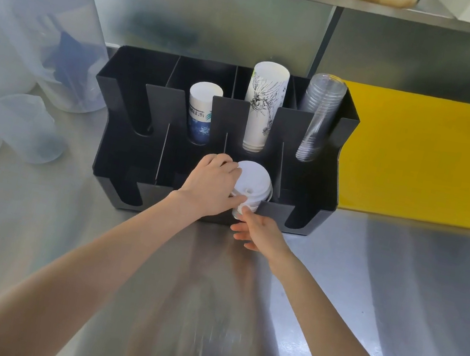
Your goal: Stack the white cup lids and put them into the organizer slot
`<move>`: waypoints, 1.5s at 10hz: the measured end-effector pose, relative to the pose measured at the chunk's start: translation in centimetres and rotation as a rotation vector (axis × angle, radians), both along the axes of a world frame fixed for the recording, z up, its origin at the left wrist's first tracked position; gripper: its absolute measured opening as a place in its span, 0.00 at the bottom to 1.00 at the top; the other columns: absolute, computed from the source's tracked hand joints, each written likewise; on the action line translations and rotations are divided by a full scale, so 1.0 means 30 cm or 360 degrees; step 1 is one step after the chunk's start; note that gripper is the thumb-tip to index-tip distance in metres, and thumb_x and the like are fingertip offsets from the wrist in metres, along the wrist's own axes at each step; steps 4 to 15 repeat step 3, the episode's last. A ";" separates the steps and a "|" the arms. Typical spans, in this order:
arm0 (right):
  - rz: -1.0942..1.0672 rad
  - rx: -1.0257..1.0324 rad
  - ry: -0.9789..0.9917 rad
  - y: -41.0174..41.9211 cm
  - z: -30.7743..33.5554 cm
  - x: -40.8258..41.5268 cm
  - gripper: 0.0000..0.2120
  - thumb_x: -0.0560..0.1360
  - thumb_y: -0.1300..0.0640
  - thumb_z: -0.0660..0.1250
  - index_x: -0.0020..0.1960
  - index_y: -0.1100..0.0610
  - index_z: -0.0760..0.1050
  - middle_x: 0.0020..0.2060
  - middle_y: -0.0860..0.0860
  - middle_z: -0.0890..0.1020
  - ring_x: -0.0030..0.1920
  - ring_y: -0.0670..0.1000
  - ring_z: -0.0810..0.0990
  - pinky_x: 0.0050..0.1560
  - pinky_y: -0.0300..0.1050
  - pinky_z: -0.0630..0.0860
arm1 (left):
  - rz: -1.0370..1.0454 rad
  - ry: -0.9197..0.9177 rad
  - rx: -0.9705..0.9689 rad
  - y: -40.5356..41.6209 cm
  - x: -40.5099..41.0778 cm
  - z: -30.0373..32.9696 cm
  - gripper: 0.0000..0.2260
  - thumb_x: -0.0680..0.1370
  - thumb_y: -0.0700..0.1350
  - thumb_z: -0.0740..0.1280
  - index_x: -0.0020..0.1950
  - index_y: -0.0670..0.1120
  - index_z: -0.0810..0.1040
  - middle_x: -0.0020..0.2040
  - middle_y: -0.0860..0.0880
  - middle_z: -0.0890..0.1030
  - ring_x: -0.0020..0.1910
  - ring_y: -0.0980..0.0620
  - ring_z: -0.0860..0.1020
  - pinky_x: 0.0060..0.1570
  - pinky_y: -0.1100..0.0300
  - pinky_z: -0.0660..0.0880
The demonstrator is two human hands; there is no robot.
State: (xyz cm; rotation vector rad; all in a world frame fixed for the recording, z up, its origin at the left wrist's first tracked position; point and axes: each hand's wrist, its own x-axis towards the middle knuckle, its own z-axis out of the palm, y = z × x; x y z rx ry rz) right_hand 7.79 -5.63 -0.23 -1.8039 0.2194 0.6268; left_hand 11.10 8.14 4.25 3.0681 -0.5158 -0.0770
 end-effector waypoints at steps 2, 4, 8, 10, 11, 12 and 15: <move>0.0469 -0.0443 -0.0205 -0.029 0.066 -0.009 0.23 0.75 0.41 0.53 0.57 0.58 0.72 0.55 0.55 0.80 0.49 0.49 0.79 0.55 0.46 0.74 | 0.0134 -0.0118 -0.0471 0.022 -0.064 0.058 0.24 0.76 0.51 0.59 0.69 0.41 0.61 0.72 0.43 0.65 0.70 0.46 0.63 0.71 0.51 0.54; 0.0530 -0.0662 -0.0406 -0.029 0.117 -0.001 0.22 0.75 0.41 0.53 0.60 0.55 0.71 0.60 0.53 0.78 0.59 0.53 0.75 0.56 0.45 0.68 | 0.0187 -0.0159 -0.0493 0.047 -0.069 0.093 0.25 0.77 0.51 0.58 0.70 0.41 0.59 0.73 0.42 0.63 0.72 0.46 0.61 0.71 0.49 0.55; 0.0530 -0.0662 -0.0406 -0.029 0.117 -0.001 0.22 0.75 0.41 0.53 0.60 0.55 0.71 0.60 0.53 0.78 0.59 0.53 0.75 0.56 0.45 0.68 | 0.0187 -0.0159 -0.0493 0.047 -0.069 0.093 0.25 0.77 0.51 0.58 0.70 0.41 0.59 0.73 0.42 0.63 0.72 0.46 0.61 0.71 0.49 0.55; 0.0530 -0.0662 -0.0406 -0.029 0.117 -0.001 0.22 0.75 0.41 0.53 0.60 0.55 0.71 0.60 0.53 0.78 0.59 0.53 0.75 0.56 0.45 0.68 | 0.0187 -0.0159 -0.0493 0.047 -0.069 0.093 0.25 0.77 0.51 0.58 0.70 0.41 0.59 0.73 0.42 0.63 0.72 0.46 0.61 0.71 0.49 0.55; 0.0530 -0.0662 -0.0406 -0.029 0.117 -0.001 0.22 0.75 0.41 0.53 0.60 0.55 0.71 0.60 0.53 0.78 0.59 0.53 0.75 0.56 0.45 0.68 | 0.0187 -0.0159 -0.0493 0.047 -0.069 0.093 0.25 0.77 0.51 0.58 0.70 0.41 0.59 0.73 0.42 0.63 0.72 0.46 0.61 0.71 0.49 0.55; 0.0530 -0.0662 -0.0406 -0.029 0.117 -0.001 0.22 0.75 0.41 0.53 0.60 0.55 0.71 0.60 0.53 0.78 0.59 0.53 0.75 0.56 0.45 0.68 | 0.0187 -0.0159 -0.0493 0.047 -0.069 0.093 0.25 0.77 0.51 0.58 0.70 0.41 0.59 0.73 0.42 0.63 0.72 0.46 0.61 0.71 0.49 0.55; 0.0530 -0.0662 -0.0406 -0.029 0.117 -0.001 0.22 0.75 0.41 0.53 0.60 0.55 0.71 0.60 0.53 0.78 0.59 0.53 0.75 0.56 0.45 0.68 | 0.0187 -0.0159 -0.0493 0.047 -0.069 0.093 0.25 0.77 0.51 0.58 0.70 0.41 0.59 0.73 0.42 0.63 0.72 0.46 0.61 0.71 0.49 0.55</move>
